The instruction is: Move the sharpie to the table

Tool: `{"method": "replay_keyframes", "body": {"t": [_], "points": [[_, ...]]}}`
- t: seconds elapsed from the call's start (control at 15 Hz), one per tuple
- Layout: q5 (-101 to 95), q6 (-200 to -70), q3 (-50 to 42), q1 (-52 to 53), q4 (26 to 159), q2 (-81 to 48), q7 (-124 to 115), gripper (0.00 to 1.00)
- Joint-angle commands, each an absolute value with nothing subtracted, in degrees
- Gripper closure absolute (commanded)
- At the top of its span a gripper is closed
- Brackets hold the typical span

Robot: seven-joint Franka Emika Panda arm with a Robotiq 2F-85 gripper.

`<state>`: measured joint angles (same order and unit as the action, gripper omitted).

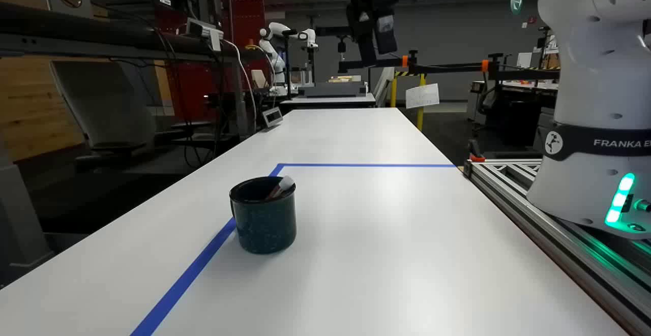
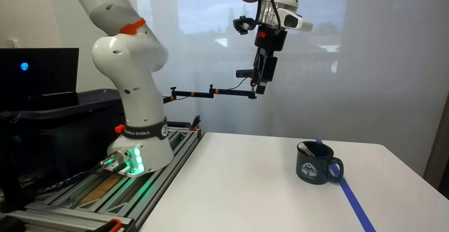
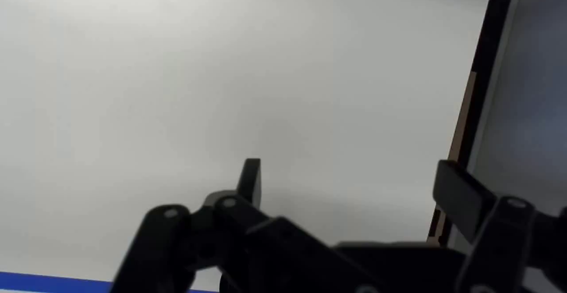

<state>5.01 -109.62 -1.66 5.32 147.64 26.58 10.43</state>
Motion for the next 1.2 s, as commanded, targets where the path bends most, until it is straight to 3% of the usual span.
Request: {"method": "replay_keyframes", "body": {"t": [0.0, 0.4, 1.13], "points": [[5.20, -109.53, -1.21, 4.85, 147.57, 26.55, 10.58, 0.00], [4.12, -110.78, -0.84, 4.24, 147.33, 25.98, 9.41, 0.00], [-4.65, -116.80, -1.40, 1.80, 136.17, 6.85, 13.15, 0.00]]}}
